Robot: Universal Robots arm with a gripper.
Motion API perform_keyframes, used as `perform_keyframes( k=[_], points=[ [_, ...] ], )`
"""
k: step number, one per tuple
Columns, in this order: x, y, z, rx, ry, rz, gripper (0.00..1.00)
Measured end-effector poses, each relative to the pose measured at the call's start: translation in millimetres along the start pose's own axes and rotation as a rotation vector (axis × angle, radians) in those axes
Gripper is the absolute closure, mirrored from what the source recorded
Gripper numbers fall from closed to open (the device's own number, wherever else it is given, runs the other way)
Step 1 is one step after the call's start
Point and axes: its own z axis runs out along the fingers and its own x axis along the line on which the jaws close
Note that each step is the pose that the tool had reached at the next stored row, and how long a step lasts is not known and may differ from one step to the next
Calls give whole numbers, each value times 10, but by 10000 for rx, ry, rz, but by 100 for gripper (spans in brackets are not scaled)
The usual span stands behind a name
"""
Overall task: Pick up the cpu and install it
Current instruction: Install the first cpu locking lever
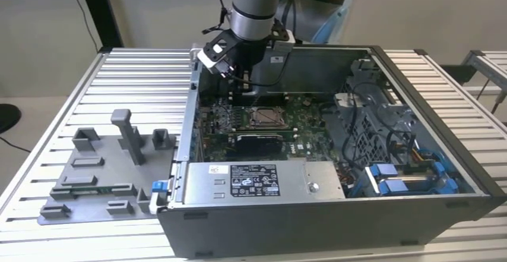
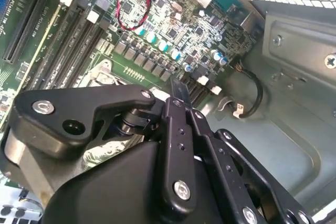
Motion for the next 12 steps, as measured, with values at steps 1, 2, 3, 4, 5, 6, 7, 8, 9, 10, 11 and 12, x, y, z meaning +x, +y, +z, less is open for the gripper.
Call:
perform_keyframes(
  k=[1,2,3,4,5,6,7,8,9,10,11,12],
  points=[
    [-16,-1,-2,0,0,-1,100],
    [-31,-3,-4,-1,1,0,100],
    [-44,-4,-6,-3,2,0,100],
    [-52,-4,-8,-13,0,-2,100],
    [-58,-5,-8,-53,-1,-7,100],
    [-63,-6,-9,-128,2,-18,100],
    [-68,-7,-8,-214,6,-33,100],
    [-73,-7,-9,-276,13,-45,100],
    [-82,-8,-11,-324,33,-56,100],
    [-90,-9,-12,-378,54,-65,100],
    [-93,-10,-12,-403,61,-67,100],
    [-94,-10,-12,-403,60,-65,100]
  ],
)
